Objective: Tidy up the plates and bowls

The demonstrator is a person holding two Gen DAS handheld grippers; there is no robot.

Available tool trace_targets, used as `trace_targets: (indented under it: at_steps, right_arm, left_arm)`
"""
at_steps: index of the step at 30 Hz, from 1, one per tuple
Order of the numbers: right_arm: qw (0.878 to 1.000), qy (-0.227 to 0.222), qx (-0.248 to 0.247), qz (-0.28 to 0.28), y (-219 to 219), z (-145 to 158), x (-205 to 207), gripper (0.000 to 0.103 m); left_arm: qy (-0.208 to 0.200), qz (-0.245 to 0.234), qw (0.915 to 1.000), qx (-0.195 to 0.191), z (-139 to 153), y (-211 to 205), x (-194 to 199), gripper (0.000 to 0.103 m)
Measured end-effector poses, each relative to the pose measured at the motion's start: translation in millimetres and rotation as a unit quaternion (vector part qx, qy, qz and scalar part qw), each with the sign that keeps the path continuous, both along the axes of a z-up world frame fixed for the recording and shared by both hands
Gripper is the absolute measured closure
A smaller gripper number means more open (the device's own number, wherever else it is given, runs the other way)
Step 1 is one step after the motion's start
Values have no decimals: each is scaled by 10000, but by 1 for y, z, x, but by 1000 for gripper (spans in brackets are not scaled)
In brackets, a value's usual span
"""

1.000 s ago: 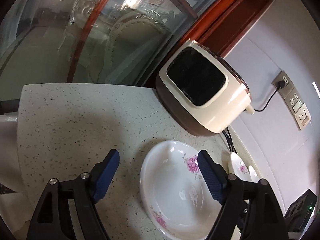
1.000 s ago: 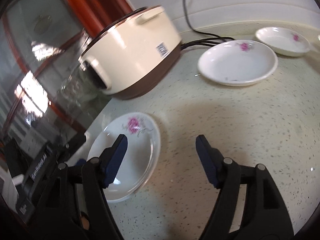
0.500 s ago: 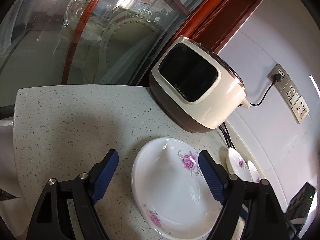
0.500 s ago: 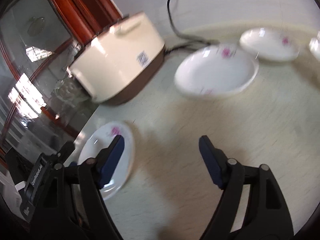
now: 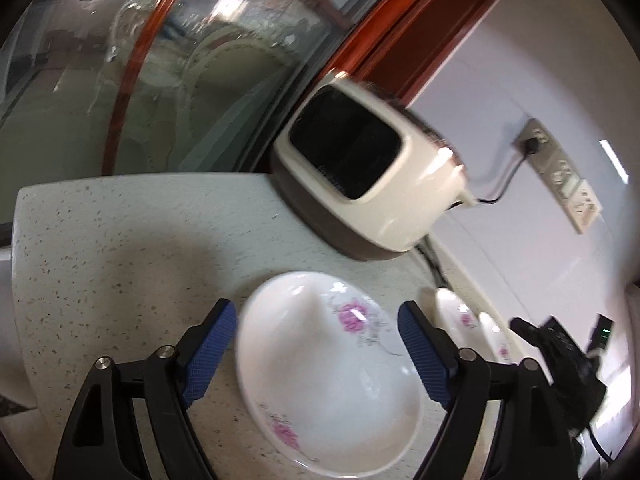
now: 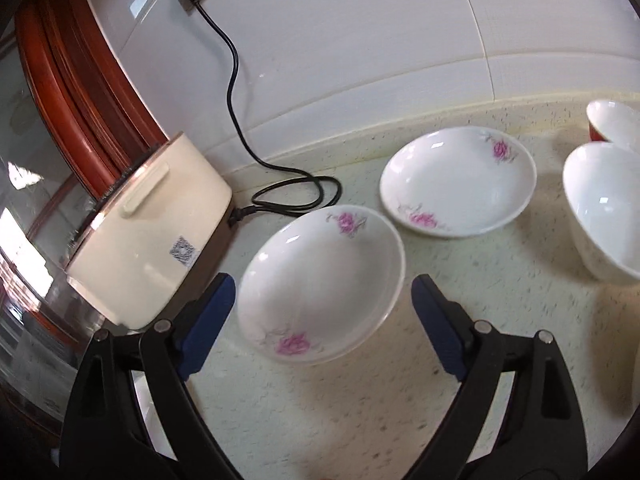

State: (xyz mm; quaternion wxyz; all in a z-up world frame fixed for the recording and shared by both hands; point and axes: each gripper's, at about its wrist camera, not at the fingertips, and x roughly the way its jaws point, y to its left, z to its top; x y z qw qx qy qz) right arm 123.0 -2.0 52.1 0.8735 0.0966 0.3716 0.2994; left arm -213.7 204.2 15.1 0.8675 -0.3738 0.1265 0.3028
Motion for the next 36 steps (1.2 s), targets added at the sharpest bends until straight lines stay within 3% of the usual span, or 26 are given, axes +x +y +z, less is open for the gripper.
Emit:
trace_targets:
  at_steps: [4,9,13,16,19,24,27,30,36]
  right_arm:
    - [9974,-491,-514,-132,3,4,-1,12]
    - [9994,-26,-304,-169,-5,-8,18,12]
    - [9987,484,-43,-166,-12,-23,30,12]
    - [9972,713,143,-158,-17,-31,37,12]
    - [9947,968,304,-160,-22,-37,42,12]
    - [9941,1013,378,-111,-22,-38,45,15]
    - [9945,985,343,-37,-19,-36,43,16]
    - [9944,1002,331,67,-17,-36,44,25]
    - [9932,1106,211,288,-5,-42,43,62]
  left_arm:
    - [340,-530,9966,538,15,-20,19,19]
    - [337,-1052,9925,520,43,-35,74,18]
    - [776,-1374,9860,539,58,-42,141,14]
    - [1074,-1406,9839,241,55,-39,196,14]
    - [1450,-1348,9800,-186,31,-29,239,14]
    - [1749,-1271,9745,-606,-2,-18,261,14]
    - [1648,-1354,9758,-479,-6,-21,265,15]
    - [1630,-1436,9755,-349,-8,-24,265,15]
    - [1610,-1546,9747,-82,-7,-16,276,16]
